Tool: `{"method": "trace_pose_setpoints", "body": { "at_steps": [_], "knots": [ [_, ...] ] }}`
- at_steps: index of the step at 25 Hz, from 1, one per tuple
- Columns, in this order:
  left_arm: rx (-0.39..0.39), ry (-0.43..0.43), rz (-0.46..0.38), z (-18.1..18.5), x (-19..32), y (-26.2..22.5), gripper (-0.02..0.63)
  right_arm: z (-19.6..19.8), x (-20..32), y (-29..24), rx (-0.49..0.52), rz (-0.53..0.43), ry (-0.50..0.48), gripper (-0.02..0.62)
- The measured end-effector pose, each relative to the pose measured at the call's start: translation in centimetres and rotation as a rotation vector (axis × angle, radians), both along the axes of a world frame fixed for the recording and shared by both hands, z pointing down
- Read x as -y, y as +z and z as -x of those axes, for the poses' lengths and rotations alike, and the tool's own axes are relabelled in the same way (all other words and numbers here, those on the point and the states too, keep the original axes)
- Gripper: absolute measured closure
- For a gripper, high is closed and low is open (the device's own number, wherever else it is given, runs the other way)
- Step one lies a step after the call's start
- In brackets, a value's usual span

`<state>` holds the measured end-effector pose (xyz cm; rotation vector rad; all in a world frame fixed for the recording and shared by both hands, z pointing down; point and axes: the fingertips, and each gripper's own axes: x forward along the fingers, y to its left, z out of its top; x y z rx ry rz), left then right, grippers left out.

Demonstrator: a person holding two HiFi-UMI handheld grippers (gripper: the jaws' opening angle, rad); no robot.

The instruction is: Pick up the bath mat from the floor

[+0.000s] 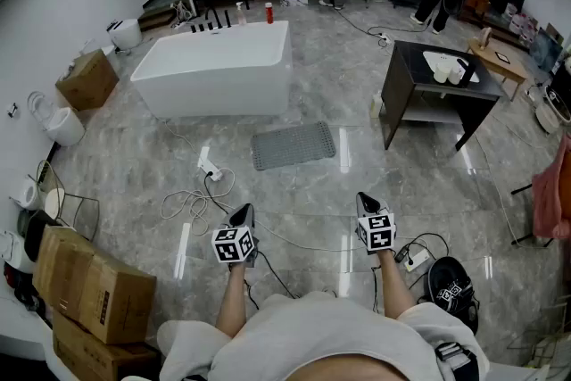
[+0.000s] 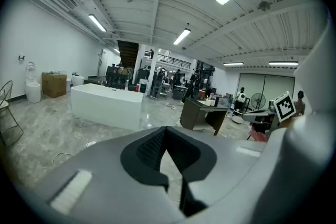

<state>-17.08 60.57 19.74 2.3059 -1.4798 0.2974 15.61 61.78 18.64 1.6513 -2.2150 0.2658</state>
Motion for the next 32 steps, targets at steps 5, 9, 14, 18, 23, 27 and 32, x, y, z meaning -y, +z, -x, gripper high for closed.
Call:
{"method": "trace_pose_setpoints", "body": {
  "at_steps": [5, 9, 14, 18, 23, 27, 32],
  "knots": [
    [-0.003, -0.001, 0.000, -0.5, 0.0, 0.0, 0.594, -0.5, 0.1, -0.1, 0.002, 0.000, 0.002, 0.581],
    [-0.003, -0.013, -0.009, -0.6, -0.1, 0.0, 0.594, -0.6, 0.0, -0.1, 0.024, -0.016, 0.007, 0.581],
    [-0.086, 0.036, -0.011, -1.9, -0.5, -0.2, 0.358, 0.0, -0.4, -0.4, 0.114, -0.036, -0.047, 0.360],
    [-0.050, 0.077, 0.004, -3.0, -1.0, 0.6, 0.307, -0.1, -0.7, 0.0, 0.097, -0.026, -0.058, 0.350],
    [-0.040, 0.062, 0.003, -3.9, -1.6, 1.0, 0.307, -0.8, -1.3, 0.6, 0.077, -0.015, -0.066, 0.351],
    [-0.036, 0.039, -0.003, -4.7, -1.8, 1.3, 0.307, -2.0, -1.6, 1.3, 0.076, -0.005, -0.063, 0.351],
    [-0.031, 0.023, -0.005, -6.4, -2.0, 1.5, 0.307, -3.1, -1.7, 1.5, 0.090, -0.010, -0.075, 0.351]
  ]
}}
